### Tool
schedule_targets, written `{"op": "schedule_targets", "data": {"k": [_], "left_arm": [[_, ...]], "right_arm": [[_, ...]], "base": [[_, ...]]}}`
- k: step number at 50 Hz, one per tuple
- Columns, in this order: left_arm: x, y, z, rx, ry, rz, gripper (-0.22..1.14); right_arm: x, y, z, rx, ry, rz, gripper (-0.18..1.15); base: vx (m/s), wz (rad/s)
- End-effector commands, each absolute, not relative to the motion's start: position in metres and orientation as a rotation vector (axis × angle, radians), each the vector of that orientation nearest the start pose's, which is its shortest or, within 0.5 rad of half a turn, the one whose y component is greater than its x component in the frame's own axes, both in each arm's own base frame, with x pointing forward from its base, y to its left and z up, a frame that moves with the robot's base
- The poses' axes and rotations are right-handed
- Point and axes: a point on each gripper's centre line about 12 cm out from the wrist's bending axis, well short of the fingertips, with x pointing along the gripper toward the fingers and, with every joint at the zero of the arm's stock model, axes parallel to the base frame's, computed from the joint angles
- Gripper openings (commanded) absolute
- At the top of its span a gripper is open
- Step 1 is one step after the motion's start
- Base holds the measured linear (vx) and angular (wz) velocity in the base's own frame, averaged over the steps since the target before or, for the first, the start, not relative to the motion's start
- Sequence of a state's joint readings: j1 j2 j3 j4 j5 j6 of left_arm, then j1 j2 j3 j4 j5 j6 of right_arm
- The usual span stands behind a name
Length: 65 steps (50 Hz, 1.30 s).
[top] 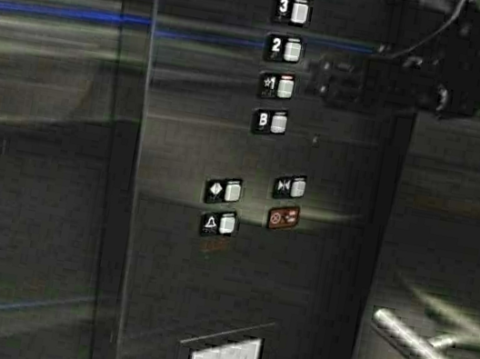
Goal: Navigate to elevator, push the call button, then enter the elevator
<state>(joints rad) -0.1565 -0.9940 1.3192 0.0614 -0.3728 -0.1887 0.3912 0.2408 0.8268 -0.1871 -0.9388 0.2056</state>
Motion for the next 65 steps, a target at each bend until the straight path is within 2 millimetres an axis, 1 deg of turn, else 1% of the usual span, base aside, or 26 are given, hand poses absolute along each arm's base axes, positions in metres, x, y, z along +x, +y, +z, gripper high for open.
{"op": "schedule_targets", "data": {"k": [1, 10, 19, 24, 43, 52, 58, 61, 65], "left_arm": [[0.182, -0.031, 0.255, -0.146, -0.048, -0.183, 0.02], [0.182, -0.032, 0.255, -0.164, -0.044, -0.188, 0.02], [0.182, -0.036, 0.256, -0.165, -0.033, -0.208, 0.02], [0.183, -0.037, 0.255, -0.163, -0.015, -0.208, 0.02], [0.186, -0.037, 0.249, -0.103, 0.008, -0.206, 0.02], [0.182, -0.036, 0.257, -0.105, -0.023, -0.205, 0.02], [0.181, -0.036, 0.258, -0.104, -0.017, -0.205, 0.02], [0.182, -0.036, 0.259, -0.103, -0.006, -0.204, 0.02], [0.184, -0.036, 0.256, -0.097, 0.023, -0.201, 0.02]], "right_arm": [[0.346, 0.162, 0.154, 0.075, 0.133, 0.529, 0.06], [0.334, 0.153, 0.168, 0.032, 0.249, 0.495, 0.06], [0.321, 0.145, 0.195, 0.021, 0.27, 0.473, 0.06], [0.317, 0.142, 0.205, 0.008, 0.291, 0.46, 0.06], [0.315, 0.138, 0.222, 0.005, 0.318, 0.438, 0.06], [0.31, 0.14, 0.23, 0.061, 0.318, 0.437, 0.06], [0.31, 0.143, 0.241, 0.083, 0.294, 0.443, 0.06], [0.312, 0.147, 0.249, 0.088, 0.278, 0.451, 0.06], [0.316, 0.157, 0.257, 0.087, 0.262, 0.473, 0.06]], "base": [[-0.02, -0.01], [-0.03, -0.03], [-0.09, -0.02], [-0.12, 0.03], [-0.12, 0.16], [-0.21, 0.15], [-0.25, 0.06], [-0.24, 0.03], [-0.23, 0.0]]}}
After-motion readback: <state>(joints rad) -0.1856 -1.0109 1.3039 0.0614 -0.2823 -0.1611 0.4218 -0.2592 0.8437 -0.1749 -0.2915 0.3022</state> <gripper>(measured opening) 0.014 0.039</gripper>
